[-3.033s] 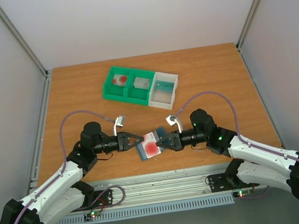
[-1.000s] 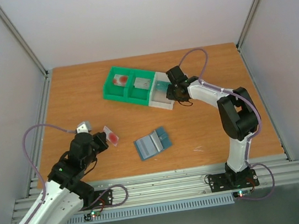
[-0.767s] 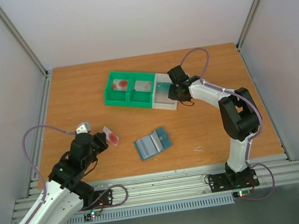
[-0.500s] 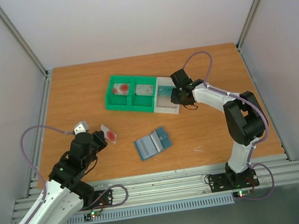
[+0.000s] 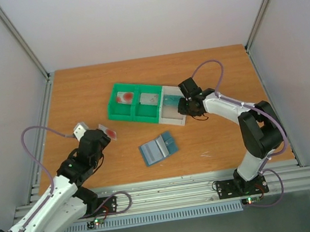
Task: Take the credit cards out of the card holder
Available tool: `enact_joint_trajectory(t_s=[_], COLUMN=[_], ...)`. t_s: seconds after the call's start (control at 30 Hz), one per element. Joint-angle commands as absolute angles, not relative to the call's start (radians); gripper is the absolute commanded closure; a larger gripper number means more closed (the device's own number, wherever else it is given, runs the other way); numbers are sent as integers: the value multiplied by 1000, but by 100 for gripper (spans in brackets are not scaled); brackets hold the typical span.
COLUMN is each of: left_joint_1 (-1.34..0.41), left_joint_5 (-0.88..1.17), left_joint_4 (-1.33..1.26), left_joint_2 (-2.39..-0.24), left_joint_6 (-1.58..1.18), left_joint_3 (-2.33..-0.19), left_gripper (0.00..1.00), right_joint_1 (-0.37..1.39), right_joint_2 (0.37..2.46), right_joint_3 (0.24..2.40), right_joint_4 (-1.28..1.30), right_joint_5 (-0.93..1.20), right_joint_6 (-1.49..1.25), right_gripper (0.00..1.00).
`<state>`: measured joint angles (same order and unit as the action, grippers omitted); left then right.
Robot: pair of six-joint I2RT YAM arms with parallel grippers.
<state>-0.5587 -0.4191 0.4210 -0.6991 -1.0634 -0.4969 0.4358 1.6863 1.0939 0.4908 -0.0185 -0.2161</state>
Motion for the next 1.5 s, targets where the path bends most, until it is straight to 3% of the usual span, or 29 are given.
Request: enact_joint_trajectory(t_s=[0.0,0.37,0.7,0.93,1.13,1.47], left_joint_1=[-561,-550,-486,-312,-278,-275], left_joint_5=[-493,-508,-445,-129,-91,-93], left_joint_4=[266,99,-101,-236,-257,-408], left_joint_2=[-730,-870,-1021,-1149,-1278,-1506], left_joint_6=[-1111,-1065,-976,-894,-851,-852], left_joint_3=[-523,-547,-585,-612,-676,-769], left_gripper=[100,100,100,100,100,99], right_joint_1=[467,482,482,481,482,482], right_joint_2=[1654,1646,1540,1396,1283,1257], right_joint_3=[1068,1004,1009,1009,1004,974], right_joint_4=[498,460,552,629,649,631], right_joint_5=[104,126,69,36,98,157], right_joint_6=[-275,-278,-233,-166,-148,-131], right_gripper=[80,78,45,24,3,2])
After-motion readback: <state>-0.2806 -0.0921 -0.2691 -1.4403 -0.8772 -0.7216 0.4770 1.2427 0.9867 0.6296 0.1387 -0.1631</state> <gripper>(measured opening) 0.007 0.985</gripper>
